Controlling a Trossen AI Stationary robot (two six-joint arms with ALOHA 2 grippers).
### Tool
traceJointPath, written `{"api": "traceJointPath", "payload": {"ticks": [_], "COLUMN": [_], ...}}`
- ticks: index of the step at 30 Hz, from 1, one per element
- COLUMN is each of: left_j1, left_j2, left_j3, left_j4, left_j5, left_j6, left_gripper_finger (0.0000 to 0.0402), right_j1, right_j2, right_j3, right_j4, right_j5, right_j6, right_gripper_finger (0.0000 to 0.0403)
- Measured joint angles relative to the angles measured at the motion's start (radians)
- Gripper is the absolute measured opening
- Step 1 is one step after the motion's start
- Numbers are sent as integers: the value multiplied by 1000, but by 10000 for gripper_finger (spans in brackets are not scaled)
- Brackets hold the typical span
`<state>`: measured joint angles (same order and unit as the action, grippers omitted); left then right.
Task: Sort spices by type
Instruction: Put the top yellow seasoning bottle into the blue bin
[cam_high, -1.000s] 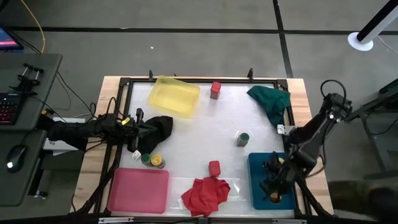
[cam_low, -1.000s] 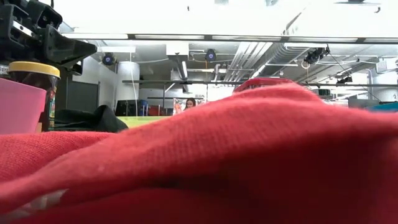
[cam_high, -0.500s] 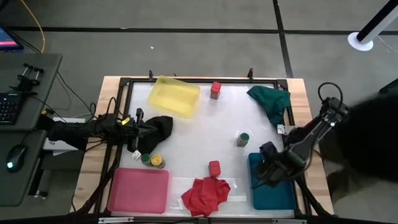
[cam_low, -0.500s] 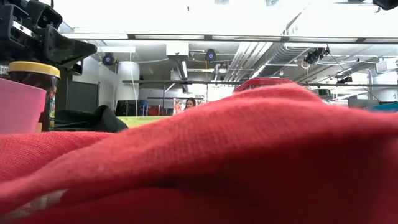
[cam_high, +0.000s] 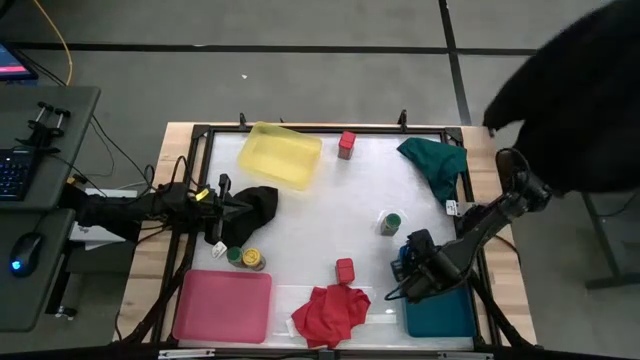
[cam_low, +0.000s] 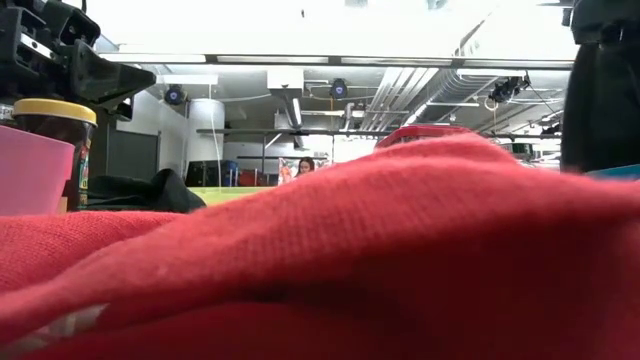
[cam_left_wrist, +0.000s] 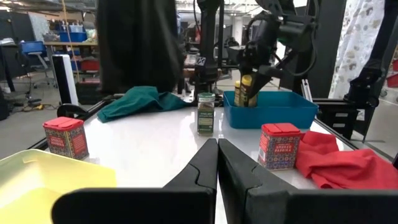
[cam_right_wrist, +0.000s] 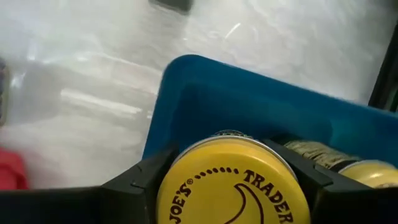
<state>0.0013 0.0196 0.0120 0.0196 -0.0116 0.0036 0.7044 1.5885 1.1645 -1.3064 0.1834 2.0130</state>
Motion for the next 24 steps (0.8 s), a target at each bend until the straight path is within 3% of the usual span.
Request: {"api": "traceJointPath", "payload": {"ticks": [9, 17, 24], "left_j1": [0, 0, 0], "left_j2": [0, 0, 0], "left_j3": [0, 0, 0], "left_j4": [0, 0, 0], "left_j5": [0, 0, 0], "left_j6": [0, 0, 0], "left_gripper_finger": [0, 0, 0], "right_j1": [-2, -19, -24], "right_j2": [41, 41, 41], "right_j3": [-1, -1, -1], "right_j4": [1, -22, -18], "right_j5": [1, 4, 0], "right_j6": [180, 180, 160], "right_gripper_finger": [203, 204, 272]}}
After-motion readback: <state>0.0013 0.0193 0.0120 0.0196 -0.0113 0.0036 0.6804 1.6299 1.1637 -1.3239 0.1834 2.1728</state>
